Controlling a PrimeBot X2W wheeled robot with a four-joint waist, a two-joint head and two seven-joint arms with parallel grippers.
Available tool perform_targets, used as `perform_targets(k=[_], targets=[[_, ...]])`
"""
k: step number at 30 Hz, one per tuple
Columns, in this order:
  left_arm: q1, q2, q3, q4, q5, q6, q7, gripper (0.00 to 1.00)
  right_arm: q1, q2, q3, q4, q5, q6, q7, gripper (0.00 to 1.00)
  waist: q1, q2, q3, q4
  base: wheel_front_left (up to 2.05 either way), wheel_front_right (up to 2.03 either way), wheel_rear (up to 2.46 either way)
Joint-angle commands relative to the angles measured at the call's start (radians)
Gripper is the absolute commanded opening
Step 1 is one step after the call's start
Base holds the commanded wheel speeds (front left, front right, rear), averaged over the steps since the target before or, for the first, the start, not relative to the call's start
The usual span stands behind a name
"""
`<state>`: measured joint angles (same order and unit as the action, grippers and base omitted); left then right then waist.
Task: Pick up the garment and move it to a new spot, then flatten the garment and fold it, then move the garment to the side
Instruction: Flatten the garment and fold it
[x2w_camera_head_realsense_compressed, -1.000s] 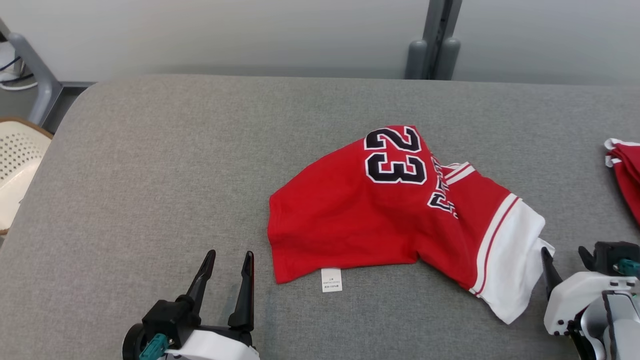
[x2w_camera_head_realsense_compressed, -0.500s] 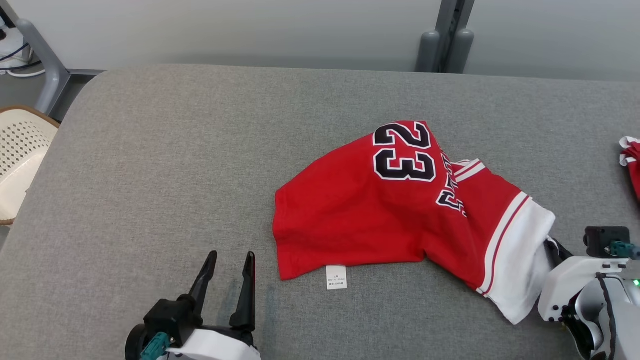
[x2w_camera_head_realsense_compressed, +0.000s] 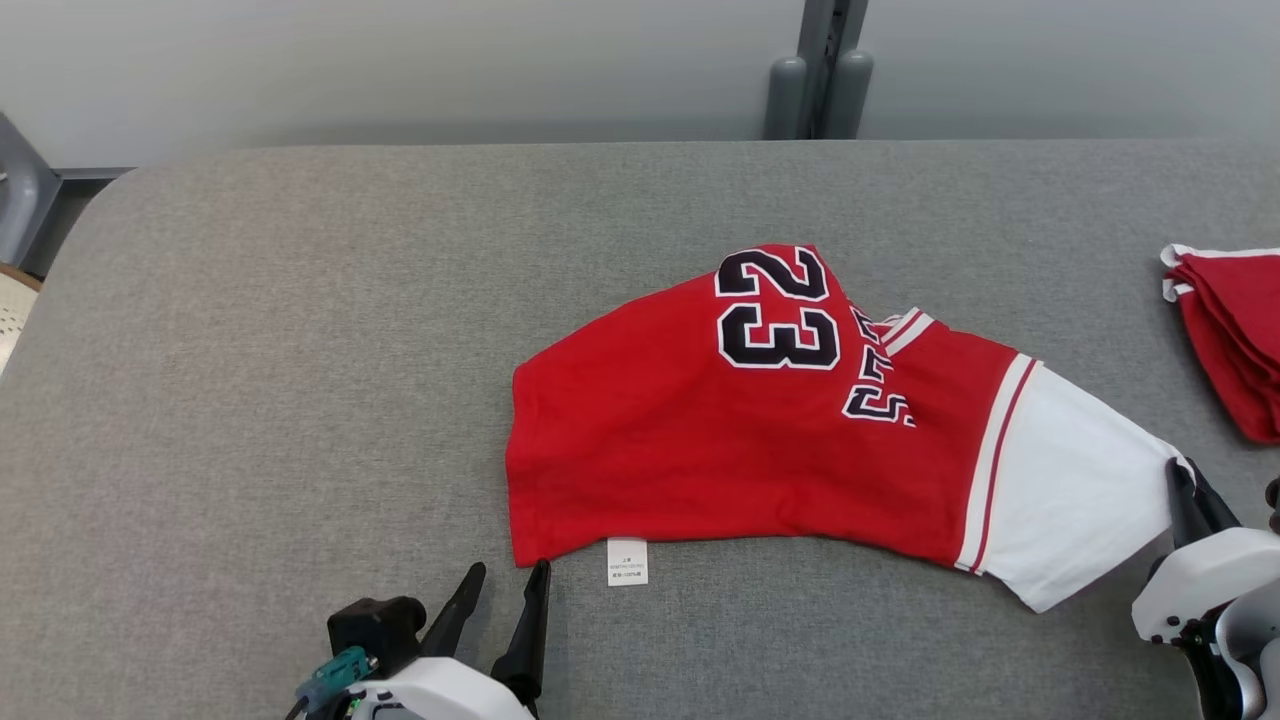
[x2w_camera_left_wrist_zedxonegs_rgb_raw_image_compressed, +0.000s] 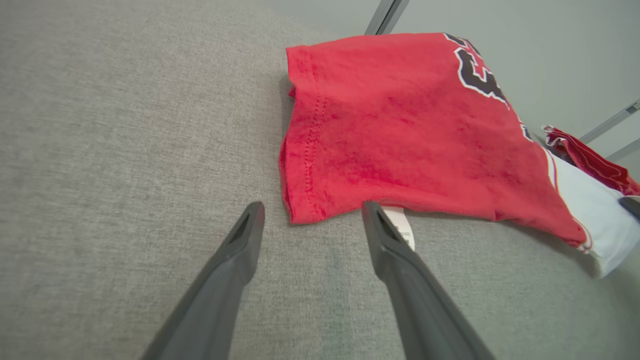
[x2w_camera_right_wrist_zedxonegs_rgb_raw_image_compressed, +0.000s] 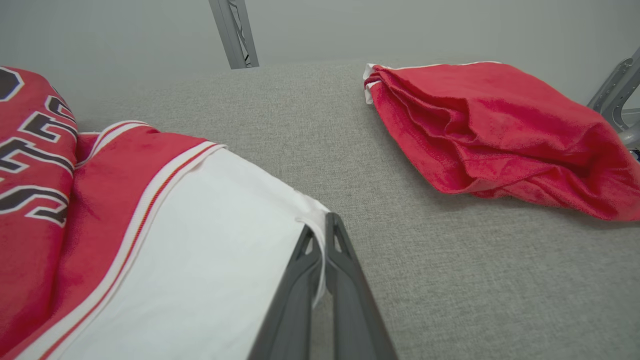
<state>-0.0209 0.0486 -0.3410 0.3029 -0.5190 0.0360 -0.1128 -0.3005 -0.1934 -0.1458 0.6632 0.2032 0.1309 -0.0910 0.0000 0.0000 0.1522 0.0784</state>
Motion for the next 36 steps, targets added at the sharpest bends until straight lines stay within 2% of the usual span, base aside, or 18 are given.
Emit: perform_targets(k=[1,10,16,17,18,19,20,24,30,36], targets=[[-0.033,0.004,-0.003,0.013,-0.030,0.004,0.007,1.00,0.014,0.002,-0.009,-0.021,0.003,0.000,-0.004,0.00,0.0000,0.0000,0.005,-0.017,0.00,0.00,0.00],[-0.115,0.004,-0.015,0.153,-0.140,0.064,0.032,1.00,0.044,0.042,-0.006,-0.129,-0.008,0.000,0.035,0.00,0.0000,0.0000,0.026,-0.081,0.00,0.00,0.00],[-0.148,0.004,-0.033,0.228,-0.162,0.073,0.040,1.00,0.058,0.052,-0.001,-0.169,-0.002,0.000,0.048,0.00,0.0000,0.0000,0.034,-0.101,0.00,0.00,0.00],[-0.150,0.003,-0.039,0.240,-0.167,0.073,0.050,0.83,0.060,0.051,0.000,-0.174,-0.001,0.000,0.051,0.00,0.0000,0.0000,0.035,-0.103,0.00,0.00,0.00],[-0.153,0.002,-0.047,0.251,-0.171,0.074,0.056,0.52,0.061,0.050,0.000,-0.178,-0.001,0.000,0.052,0.00,0.0000,0.0000,0.036,-0.105,0.00,0.00,0.00],[-0.156,0.000,-0.054,0.260,-0.170,0.076,0.063,0.36,0.061,0.049,0.000,-0.183,-0.001,0.000,0.054,0.00,0.0000,0.0000,0.036,-0.107,0.00,0.00,0.00],[-0.158,-0.001,-0.061,0.267,-0.171,0.075,0.069,0.00,0.061,0.049,-0.001,-0.186,-0.001,0.000,0.054,0.00,0.0000,0.0000,0.037,-0.108,0.00,0.00,0.00],[-0.163,-0.002,-0.092,0.276,-0.173,0.049,0.088,0.00,0.062,0.051,-0.002,-0.202,-0.002,0.000,0.056,0.00,0.0000,0.0000,0.034,-0.109,0.00,0.00,0.00],[-0.175,0.006,-0.076,0.204,-0.184,0.032,0.021,0.00,0.061,0.053,0.003,-0.226,0.023,0.000,0.037,0.00,0.0000,0.0000,0.018,-0.099,0.00,0.00,0.00],[-0.162,0.011,-0.030,0.037,-0.247,-0.031,-0.042,0.00,0.071,0.073,-0.002,-0.339,0.199,0.000,0.046,0.00,0.0000,0.0000,-0.022,-0.087,0.00,0.00,0.00]])
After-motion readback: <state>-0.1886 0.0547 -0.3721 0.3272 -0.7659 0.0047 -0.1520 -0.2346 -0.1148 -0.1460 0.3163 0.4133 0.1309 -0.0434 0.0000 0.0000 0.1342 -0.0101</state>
